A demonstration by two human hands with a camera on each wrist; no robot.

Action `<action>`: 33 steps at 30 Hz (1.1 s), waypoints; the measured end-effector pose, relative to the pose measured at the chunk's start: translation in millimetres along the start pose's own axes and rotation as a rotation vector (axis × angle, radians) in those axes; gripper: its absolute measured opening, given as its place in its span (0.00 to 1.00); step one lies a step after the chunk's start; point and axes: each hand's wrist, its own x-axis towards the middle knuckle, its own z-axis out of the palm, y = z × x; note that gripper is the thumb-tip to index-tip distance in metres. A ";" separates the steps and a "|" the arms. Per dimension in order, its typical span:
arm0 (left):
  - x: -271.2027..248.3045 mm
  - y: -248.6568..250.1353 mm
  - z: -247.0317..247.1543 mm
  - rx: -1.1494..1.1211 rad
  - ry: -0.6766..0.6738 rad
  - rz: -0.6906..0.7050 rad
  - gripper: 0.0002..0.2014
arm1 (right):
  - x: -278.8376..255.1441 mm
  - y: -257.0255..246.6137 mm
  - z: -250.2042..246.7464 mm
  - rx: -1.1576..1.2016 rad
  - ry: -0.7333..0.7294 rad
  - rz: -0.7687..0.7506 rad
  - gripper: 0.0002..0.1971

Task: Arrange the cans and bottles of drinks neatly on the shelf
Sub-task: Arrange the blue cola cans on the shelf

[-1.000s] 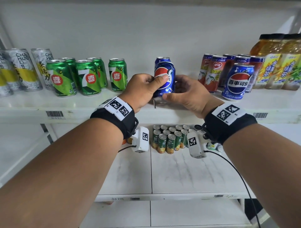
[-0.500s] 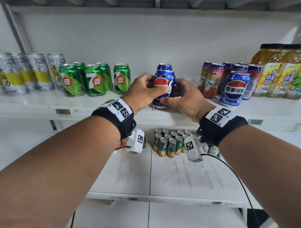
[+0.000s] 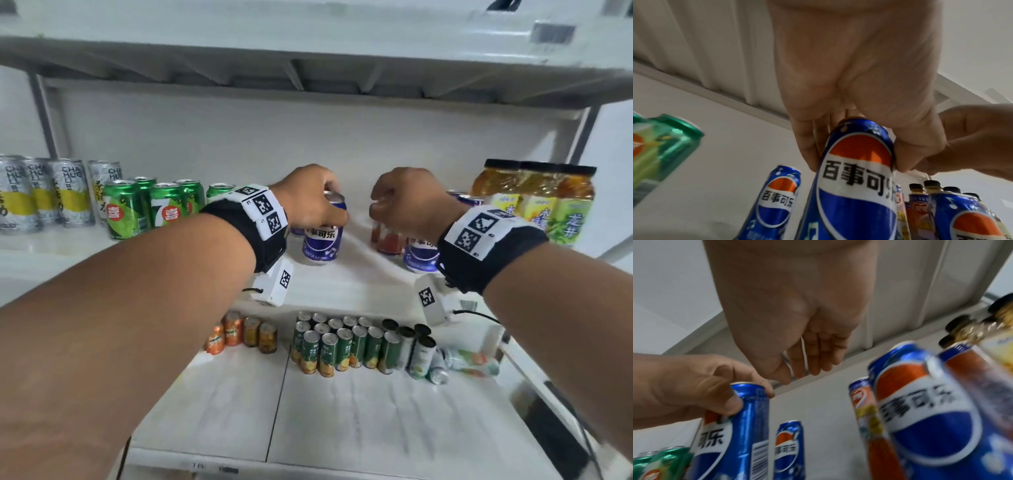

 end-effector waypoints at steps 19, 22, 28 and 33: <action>16.8 94.3 49.5 0.046 -0.121 0.309 0.15 | -60.4 73.1 -33.1 -0.083 -0.136 0.159 0.26; 5.5 113.7 53.6 -0.038 -0.164 0.381 0.19 | -85.8 72.2 -49.8 -0.125 -0.077 0.181 0.23; -9.3 161.4 86.6 -0.113 -0.197 0.541 0.23 | -151.5 84.8 -78.8 -0.208 -0.044 0.403 0.22; -23.1 207.8 149.1 -0.194 -0.351 0.627 0.21 | -222.3 111.9 -88.5 -0.279 -0.079 0.617 0.23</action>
